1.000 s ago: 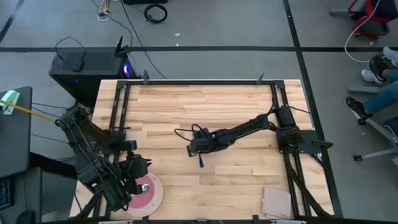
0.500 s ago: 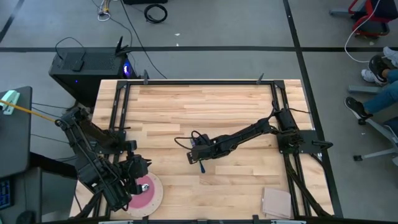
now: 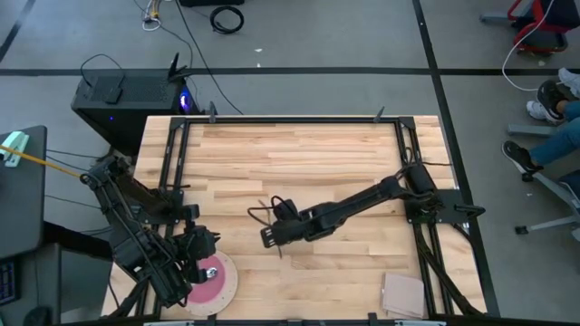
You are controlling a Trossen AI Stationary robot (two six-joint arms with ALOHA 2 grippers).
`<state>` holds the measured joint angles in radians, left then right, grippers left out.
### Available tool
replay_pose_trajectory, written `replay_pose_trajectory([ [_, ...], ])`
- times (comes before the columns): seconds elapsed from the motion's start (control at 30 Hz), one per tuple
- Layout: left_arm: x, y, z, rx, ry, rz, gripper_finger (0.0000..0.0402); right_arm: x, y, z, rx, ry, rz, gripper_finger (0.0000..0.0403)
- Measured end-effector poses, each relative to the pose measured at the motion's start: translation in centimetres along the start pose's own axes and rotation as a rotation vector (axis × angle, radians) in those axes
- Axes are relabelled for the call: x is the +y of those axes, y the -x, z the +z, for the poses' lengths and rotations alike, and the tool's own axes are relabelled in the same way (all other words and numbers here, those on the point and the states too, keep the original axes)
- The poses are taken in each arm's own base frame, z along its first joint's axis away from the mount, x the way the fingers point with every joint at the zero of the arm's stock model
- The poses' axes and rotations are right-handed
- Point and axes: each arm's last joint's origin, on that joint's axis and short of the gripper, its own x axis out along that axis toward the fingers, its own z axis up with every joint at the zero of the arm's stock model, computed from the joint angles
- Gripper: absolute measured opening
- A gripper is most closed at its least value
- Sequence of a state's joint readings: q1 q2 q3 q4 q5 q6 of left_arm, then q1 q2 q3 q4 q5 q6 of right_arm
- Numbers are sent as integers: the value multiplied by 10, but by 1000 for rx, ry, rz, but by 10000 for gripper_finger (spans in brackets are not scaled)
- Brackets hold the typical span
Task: Set table place
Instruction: Put the fork beside the white pattern plate
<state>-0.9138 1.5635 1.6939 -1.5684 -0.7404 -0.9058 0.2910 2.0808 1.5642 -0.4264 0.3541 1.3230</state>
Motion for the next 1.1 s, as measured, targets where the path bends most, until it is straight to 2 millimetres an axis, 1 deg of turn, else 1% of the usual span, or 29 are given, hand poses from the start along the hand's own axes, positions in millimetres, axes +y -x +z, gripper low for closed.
replay_pose_trajectory([
  [0.13, -1, 0, -1, 37, 0, -29, 42, 11, 9, -16, -69, -21, 23, 1],
  [0.23, -1, 0, -1, 45, 0, -35, 43, 13, 13, -27, -82, -39, 30, 1],
  [0.47, -1, 0, -1, 45, 0, -36, 33, 19, 8, -48, -107, -62, 91, 1],
  [0.6, -1, 0, -1, 45, 0, -36, 33, 21, -3, -55, -119, -73, 125, 1],
  [0.73, -1, 0, -1, 45, 1, -37, 38, 22, -22, -64, -126, -85, 184, 0],
  [0.9, -1, 0, -1, 50, 1, -41, 40, 23, -44, -79, -129, -109, 253, 0],
  [0.97, -2, 0, -1, 52, 1, -41, 37, 24, -49, -85, -124, -106, 252, 0],
  [1.1, -1, 0, -2, 53, -1, -41, 30, 35, -56, -94, -118, -104, 268, 0],
])
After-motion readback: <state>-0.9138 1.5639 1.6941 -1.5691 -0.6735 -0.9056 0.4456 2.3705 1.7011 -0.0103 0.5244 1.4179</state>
